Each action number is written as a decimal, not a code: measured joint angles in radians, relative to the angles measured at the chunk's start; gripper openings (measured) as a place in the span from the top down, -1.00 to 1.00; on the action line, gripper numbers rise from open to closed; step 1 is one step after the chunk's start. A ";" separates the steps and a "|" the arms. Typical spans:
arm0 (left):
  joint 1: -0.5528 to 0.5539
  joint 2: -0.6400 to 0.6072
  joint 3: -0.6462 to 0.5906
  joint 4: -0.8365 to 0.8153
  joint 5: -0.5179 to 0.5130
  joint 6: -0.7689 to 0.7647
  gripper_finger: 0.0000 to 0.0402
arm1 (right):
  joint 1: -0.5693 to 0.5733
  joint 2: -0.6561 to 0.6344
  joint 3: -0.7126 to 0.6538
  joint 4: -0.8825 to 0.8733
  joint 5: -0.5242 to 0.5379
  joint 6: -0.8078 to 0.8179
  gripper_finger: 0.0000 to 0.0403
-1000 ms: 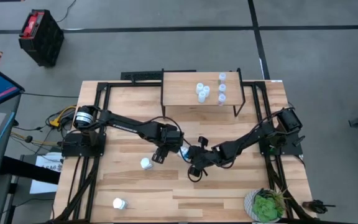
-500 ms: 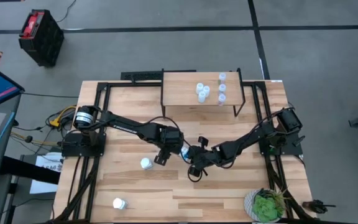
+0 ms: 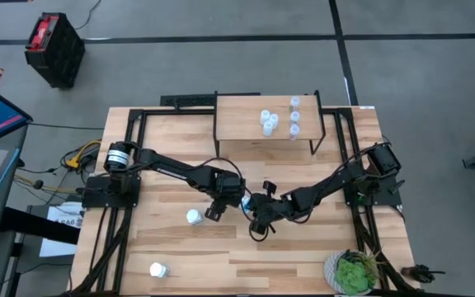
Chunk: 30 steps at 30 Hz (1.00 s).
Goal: Pick and place medicine bottles onto shelf by color
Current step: Put the top opaque medicine bottle onto the left side of the shelf
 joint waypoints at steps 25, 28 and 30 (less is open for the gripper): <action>-0.030 -0.013 0.159 -0.113 -0.039 0.039 0.03 | 0.002 -0.001 0.001 -0.009 -0.037 0.004 0.50; -0.039 -0.013 0.171 -0.117 -0.042 0.040 0.03 | 0.002 0.000 0.001 -0.010 -0.040 0.005 0.50; -0.045 -0.013 0.181 -0.122 -0.043 0.040 0.03 | 0.002 0.000 0.001 -0.011 -0.043 0.005 0.50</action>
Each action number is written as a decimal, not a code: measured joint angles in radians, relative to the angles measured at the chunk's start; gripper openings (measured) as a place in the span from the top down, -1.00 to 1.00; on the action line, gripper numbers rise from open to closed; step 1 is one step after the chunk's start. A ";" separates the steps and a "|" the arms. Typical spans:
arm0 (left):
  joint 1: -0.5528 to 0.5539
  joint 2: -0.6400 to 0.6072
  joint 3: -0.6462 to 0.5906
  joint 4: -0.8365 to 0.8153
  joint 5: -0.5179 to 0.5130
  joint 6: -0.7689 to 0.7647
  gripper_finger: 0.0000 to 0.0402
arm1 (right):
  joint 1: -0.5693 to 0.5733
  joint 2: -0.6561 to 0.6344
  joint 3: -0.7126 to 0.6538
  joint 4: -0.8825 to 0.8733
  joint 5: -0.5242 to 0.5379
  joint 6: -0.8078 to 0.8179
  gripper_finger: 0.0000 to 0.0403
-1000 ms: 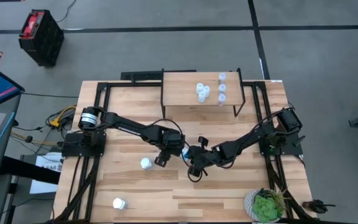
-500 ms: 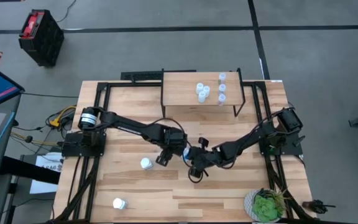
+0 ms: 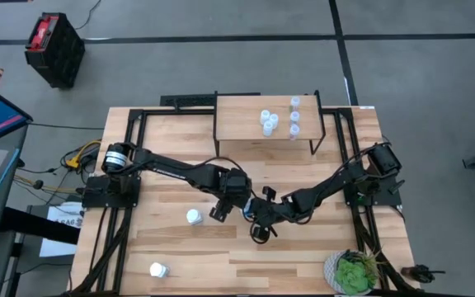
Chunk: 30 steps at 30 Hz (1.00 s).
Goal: Pick and place medicine bottles onto shelf by color
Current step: Put the top opaque medicine bottle onto the left side of the shelf
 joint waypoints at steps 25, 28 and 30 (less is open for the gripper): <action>-0.063 -0.002 0.056 -0.015 -0.033 -0.035 0.03 | -0.004 0.004 -0.003 -0.031 -0.002 0.014 0.50; -0.063 0.001 0.068 -0.014 -0.037 -0.027 0.03 | -0.005 0.004 -0.003 -0.030 -0.002 0.014 0.50; -0.063 0.002 0.079 -0.012 -0.038 -0.027 0.03 | -0.005 0.003 -0.002 -0.027 -0.002 0.014 0.50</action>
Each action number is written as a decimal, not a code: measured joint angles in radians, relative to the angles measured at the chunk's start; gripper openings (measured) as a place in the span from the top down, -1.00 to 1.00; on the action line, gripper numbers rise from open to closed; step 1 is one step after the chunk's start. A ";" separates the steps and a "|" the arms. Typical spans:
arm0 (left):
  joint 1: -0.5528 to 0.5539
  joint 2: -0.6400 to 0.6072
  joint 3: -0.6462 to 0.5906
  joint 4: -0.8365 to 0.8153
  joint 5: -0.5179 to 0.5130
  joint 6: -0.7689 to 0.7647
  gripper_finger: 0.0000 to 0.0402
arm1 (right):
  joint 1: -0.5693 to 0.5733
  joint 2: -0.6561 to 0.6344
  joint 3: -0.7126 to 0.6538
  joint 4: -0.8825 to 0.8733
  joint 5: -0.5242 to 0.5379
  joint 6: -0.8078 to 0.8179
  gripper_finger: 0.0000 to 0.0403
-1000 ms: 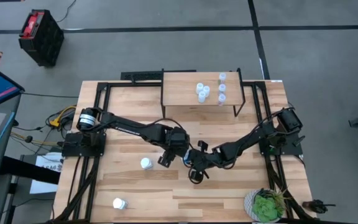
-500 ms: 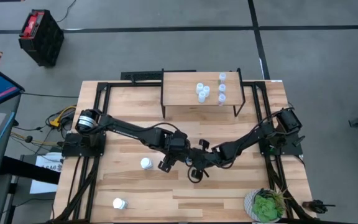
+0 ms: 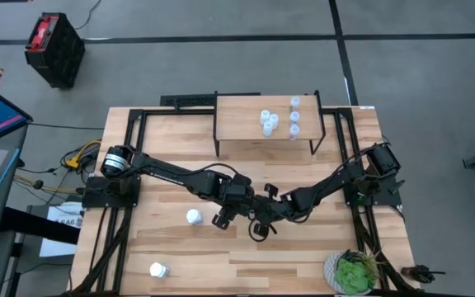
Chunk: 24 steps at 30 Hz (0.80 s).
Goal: Pick and place medicine bottles onto shelf by color
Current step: Put the top opaque medicine bottle onto the left side of the shelf
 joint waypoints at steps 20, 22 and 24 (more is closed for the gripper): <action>0.023 -0.021 0.109 -0.355 -0.079 -0.128 0.03 | 0.017 -0.096 0.002 -0.196 -0.008 0.054 0.50; 0.032 -0.021 0.094 -0.353 -0.064 -0.148 0.03 | 0.026 -0.117 0.002 -0.258 -0.006 0.085 0.50; 0.041 -0.021 0.079 -0.365 -0.052 -0.171 0.03 | 0.036 -0.125 0.002 -0.290 -0.004 0.110 0.50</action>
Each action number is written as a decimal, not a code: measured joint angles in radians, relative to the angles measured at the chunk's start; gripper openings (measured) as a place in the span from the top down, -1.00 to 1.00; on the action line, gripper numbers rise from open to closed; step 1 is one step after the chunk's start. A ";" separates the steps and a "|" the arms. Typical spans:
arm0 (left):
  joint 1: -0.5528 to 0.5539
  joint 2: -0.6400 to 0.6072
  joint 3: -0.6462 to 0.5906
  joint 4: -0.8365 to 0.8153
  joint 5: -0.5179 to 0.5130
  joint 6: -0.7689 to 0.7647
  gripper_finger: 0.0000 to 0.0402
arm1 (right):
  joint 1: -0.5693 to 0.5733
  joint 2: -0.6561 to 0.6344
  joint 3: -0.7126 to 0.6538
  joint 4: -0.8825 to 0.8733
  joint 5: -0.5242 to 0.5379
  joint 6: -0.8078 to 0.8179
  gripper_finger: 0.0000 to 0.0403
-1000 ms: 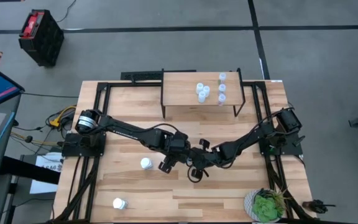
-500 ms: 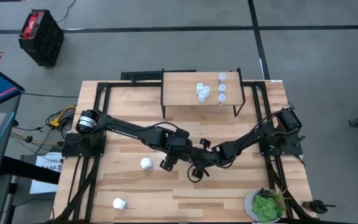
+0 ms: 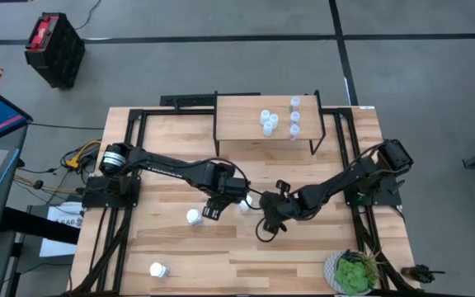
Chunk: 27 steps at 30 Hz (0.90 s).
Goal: Pick and place medicine bottles onto shelf by color
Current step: Put the top opaque medicine bottle onto the left side of the shelf
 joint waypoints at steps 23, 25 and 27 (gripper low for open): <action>-0.044 0.000 -0.274 0.433 -0.003 -0.436 0.03 | -0.031 -0.019 -0.001 -0.220 0.083 0.189 0.50; -0.061 0.000 -0.274 0.438 -0.018 -0.457 0.03 | -0.037 -0.041 0.000 -0.278 0.079 0.209 0.50; -0.076 -0.001 -0.274 0.434 -0.034 -0.473 0.03 | -0.029 -0.077 0.000 -0.337 0.065 0.210 0.50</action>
